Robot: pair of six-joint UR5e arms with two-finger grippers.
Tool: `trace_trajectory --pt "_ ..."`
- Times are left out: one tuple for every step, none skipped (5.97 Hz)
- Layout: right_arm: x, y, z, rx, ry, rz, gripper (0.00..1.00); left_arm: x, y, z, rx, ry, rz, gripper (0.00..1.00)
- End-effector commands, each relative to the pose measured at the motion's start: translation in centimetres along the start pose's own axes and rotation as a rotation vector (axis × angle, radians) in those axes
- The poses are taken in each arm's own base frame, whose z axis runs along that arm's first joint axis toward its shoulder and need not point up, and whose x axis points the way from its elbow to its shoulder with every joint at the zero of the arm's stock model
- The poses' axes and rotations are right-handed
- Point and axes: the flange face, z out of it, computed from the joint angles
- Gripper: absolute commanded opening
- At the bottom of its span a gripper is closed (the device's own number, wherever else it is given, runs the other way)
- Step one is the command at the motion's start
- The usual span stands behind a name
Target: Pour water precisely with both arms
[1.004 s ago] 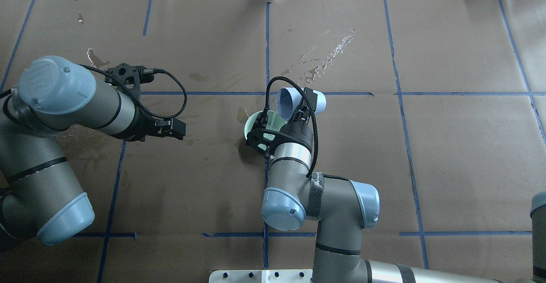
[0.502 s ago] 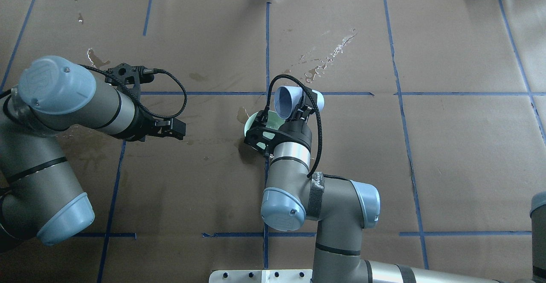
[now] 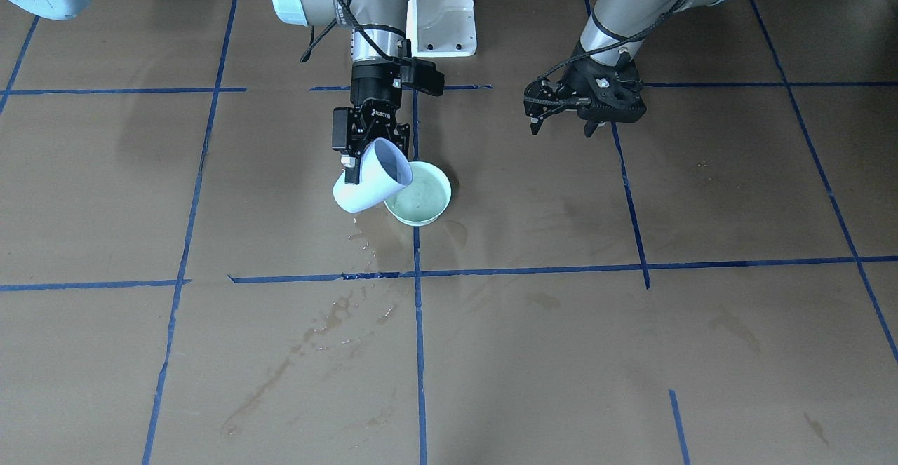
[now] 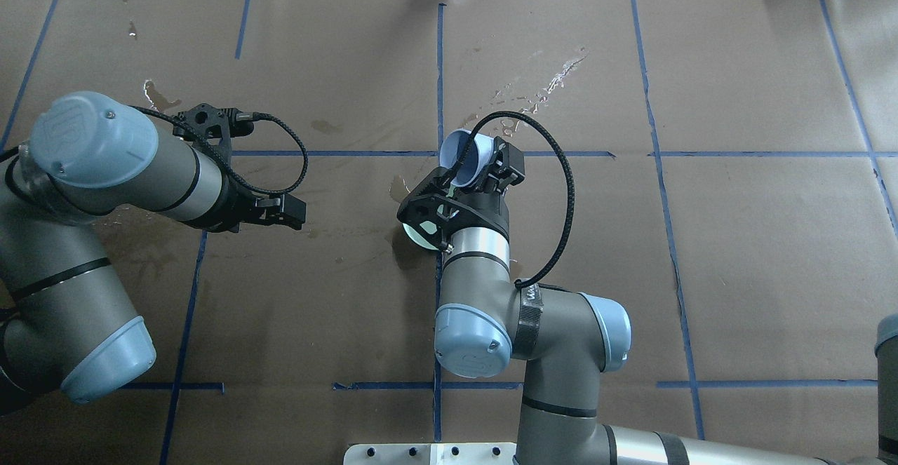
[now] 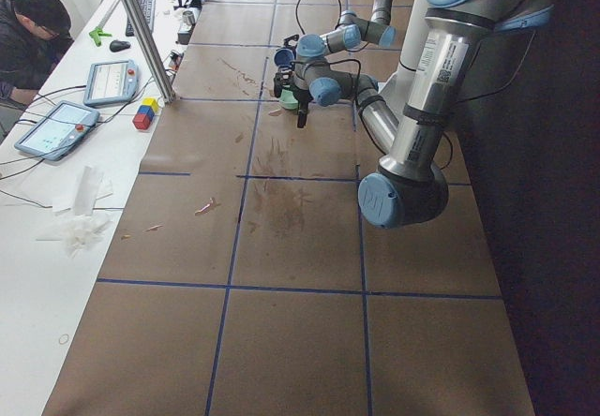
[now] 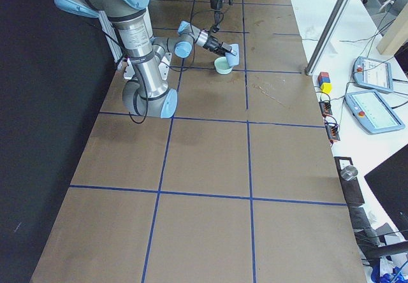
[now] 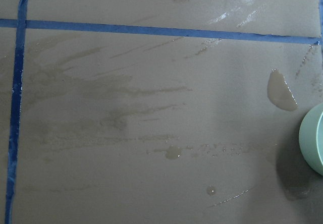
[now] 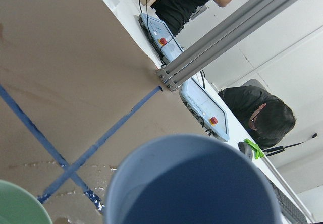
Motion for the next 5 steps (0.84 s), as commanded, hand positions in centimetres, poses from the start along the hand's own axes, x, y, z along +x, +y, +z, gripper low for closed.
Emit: trace_trajectory --pt "3.2 -1.8 -1.1 -0.039 -0.121 0.266 0.00 0.0 0.0 0.0 0.000 0.000 -0.001 1.00" --pt "5.3 -0.5 -1.3 -0.074 -0.157 0.392 0.00 0.0 0.0 0.0 0.000 0.000 -0.001 1.00" --pt "6.7 0.4 -1.2 -0.077 -0.149 0.420 0.00 0.1 0.0 -0.1 0.001 0.002 0.000 1.00" --pt "8.0 1.6 -0.3 -0.095 -0.134 0.457 0.00 0.0 -0.1 -0.1 0.002 0.002 -0.001 1.00" --pt "10.9 3.4 -0.1 -0.129 -0.151 0.478 0.00 0.0 -0.1 -0.1 0.002 0.002 -0.001 1.00"
